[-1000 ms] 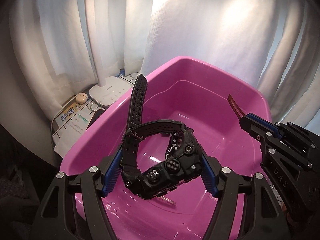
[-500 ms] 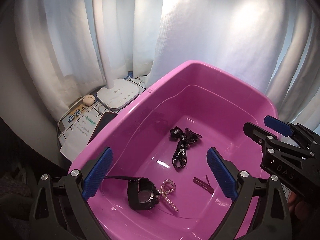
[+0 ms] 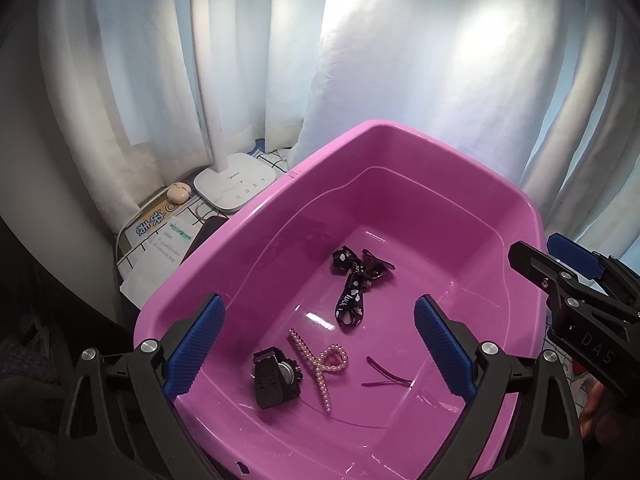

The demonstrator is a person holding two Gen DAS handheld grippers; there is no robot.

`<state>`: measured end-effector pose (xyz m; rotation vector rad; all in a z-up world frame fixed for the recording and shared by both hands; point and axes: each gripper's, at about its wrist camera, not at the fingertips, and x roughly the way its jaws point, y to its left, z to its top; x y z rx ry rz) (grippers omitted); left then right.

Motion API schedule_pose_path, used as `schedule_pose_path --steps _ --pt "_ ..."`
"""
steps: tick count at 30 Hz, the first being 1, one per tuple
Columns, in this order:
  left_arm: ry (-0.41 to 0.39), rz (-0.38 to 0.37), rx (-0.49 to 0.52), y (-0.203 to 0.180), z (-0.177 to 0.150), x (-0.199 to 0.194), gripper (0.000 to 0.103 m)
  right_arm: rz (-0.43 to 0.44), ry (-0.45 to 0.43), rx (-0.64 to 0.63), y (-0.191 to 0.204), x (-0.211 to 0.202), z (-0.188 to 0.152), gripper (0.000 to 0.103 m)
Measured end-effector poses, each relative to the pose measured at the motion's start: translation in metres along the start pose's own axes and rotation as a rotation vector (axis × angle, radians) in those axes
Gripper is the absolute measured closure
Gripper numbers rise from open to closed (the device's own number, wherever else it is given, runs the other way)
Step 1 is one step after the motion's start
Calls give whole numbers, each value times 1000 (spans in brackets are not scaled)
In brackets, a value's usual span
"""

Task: Organize jewelry
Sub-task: 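Move both tools back toward the metal rings and headband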

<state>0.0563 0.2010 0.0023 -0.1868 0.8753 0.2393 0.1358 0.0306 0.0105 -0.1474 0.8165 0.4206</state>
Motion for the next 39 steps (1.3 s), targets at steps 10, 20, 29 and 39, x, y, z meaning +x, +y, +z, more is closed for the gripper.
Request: schedule_pose_path --steps 10,20,29,39 --pt "-36 -17 22 -20 -11 -30 9 -21 -53 55 -16 -40 -21 41" --pt "-98 -164 115 -81 -23 -74 9 -104 -96 194 -70 -101 -85 39" --pt "-79 -337 242 -168 -50 -84 8 -286 -75 356 -147 -156 -169 39" --pt "29 -400 389 -257 -112 -47 7 -427 -24 513 -216 -188 -257 39"
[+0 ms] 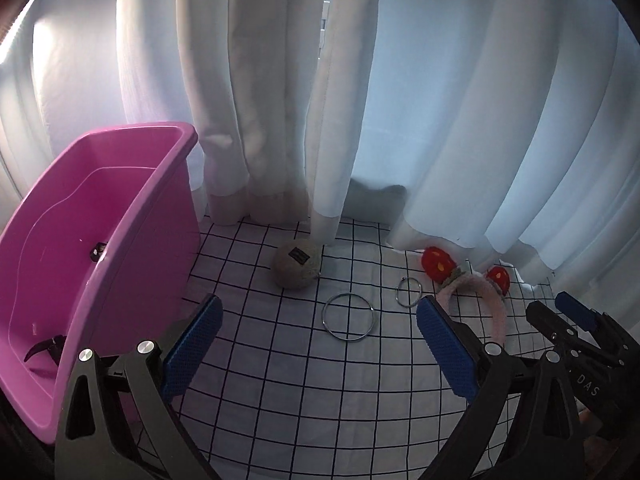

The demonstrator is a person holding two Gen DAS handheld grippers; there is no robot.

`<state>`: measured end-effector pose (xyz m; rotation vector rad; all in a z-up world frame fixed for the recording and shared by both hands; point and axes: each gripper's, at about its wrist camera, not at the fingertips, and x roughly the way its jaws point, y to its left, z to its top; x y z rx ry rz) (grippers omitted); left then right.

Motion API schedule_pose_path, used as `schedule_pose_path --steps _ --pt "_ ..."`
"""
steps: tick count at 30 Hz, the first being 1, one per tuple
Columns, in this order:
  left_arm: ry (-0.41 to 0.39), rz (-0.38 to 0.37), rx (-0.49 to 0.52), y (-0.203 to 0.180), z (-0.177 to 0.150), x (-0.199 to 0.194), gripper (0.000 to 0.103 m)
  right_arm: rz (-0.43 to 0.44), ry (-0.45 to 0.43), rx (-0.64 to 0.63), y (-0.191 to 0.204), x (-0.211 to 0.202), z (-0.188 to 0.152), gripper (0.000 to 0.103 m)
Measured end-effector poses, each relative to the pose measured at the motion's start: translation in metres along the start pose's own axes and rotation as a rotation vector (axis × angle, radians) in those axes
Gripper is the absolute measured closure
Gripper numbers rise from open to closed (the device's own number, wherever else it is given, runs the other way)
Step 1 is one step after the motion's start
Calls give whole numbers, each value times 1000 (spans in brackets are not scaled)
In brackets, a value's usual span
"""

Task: Organize jewelry
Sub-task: 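Move both tools back toward the metal rings and headband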

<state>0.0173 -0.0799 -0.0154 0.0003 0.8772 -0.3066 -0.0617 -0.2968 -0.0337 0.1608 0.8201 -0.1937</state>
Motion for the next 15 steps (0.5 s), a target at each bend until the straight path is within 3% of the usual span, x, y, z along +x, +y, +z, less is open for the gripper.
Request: schedule_pose_path --steps 15 --pt "142 63 32 -34 -41 121 6 -85 116 77 -91 73 -32 39"
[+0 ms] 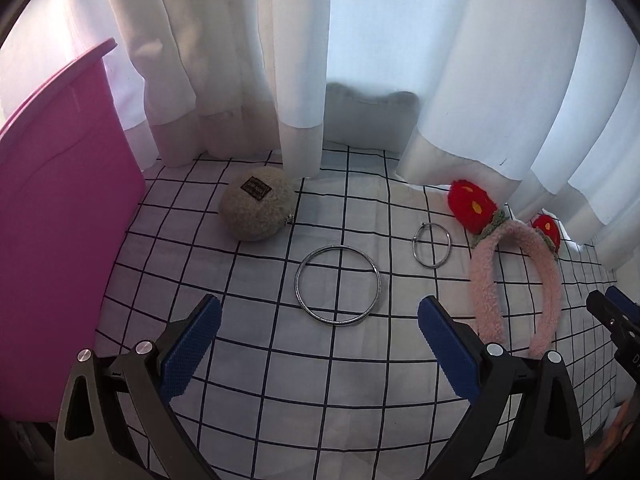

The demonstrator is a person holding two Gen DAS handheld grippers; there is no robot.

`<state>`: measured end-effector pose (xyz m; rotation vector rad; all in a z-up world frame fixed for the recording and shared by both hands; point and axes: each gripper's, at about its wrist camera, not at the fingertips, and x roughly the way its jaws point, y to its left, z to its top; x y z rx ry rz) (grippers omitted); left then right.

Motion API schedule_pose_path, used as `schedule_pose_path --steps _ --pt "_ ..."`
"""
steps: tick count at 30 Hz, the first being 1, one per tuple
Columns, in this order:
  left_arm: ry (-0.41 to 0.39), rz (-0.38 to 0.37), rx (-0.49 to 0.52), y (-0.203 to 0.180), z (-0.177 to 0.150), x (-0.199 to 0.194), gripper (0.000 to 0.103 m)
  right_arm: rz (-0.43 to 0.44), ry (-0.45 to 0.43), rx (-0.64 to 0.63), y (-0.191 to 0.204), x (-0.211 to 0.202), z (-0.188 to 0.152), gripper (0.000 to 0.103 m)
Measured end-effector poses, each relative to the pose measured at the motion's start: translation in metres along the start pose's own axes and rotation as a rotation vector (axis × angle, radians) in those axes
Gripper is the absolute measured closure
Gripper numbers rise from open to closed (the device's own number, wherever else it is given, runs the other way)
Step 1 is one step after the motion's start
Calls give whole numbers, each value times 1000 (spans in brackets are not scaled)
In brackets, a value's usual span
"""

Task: Organize jewelry
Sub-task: 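Move both tools back toward the metal rings and headband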

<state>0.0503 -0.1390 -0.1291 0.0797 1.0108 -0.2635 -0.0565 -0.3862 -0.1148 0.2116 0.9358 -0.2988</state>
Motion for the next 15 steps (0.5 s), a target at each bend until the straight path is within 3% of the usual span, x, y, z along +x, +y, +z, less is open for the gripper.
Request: schedule_pose_path --steps 7,15 --pt "67 47 -15 -10 -2 42 6 14 20 2 -11 31 6 39" --pt "84 86 -24 -18 4 70 6 19 32 1 -16 51 11 39"
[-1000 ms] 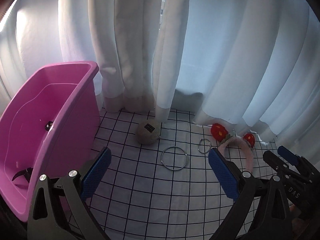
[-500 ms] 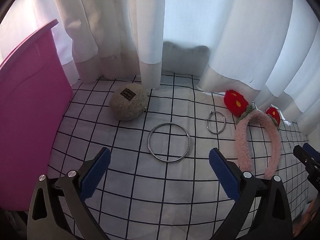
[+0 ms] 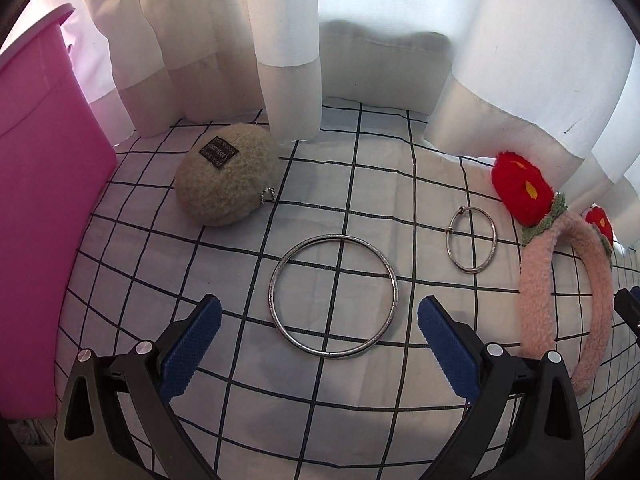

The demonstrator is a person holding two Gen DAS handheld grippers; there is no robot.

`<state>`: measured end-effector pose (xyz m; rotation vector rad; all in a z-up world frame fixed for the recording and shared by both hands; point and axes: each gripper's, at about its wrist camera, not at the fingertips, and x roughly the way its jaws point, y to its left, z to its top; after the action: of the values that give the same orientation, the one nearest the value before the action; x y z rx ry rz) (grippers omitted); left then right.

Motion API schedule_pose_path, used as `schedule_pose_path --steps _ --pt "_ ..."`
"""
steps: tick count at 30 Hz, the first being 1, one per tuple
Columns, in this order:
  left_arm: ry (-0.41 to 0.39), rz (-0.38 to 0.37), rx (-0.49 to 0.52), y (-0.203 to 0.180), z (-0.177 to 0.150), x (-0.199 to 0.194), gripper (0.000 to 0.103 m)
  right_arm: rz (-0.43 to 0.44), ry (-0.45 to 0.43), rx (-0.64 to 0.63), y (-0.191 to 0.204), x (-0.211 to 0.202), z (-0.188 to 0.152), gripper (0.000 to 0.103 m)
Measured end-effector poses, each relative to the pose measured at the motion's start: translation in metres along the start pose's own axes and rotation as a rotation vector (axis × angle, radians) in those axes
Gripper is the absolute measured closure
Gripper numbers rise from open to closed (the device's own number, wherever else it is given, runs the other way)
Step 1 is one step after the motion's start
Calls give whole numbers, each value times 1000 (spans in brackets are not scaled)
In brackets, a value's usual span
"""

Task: Organize jewelry
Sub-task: 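Move both tools back toward the metal rings and headband, then grasp the large metal ring with the left tool while the right tool grasps the pink headband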

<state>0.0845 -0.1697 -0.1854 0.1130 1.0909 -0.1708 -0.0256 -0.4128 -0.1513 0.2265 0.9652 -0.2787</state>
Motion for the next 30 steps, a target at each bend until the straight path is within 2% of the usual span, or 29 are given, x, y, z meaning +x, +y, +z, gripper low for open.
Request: schedule_pose_path --steps 10,16,26,30 --pt "14 27 -1 -6 7 22 6 -3 21 9 -11 22 7 39" --pt "2 16 -10 -5 5 24 5 -12 42 8 -13 37 13 39" --pt "-16 15 -20 -11 18 33 5 -46 87 -23 -7 67 23 39" --pt "-27 16 -20 -11 15 32 5 -75 76 -71 3 75 26 28"
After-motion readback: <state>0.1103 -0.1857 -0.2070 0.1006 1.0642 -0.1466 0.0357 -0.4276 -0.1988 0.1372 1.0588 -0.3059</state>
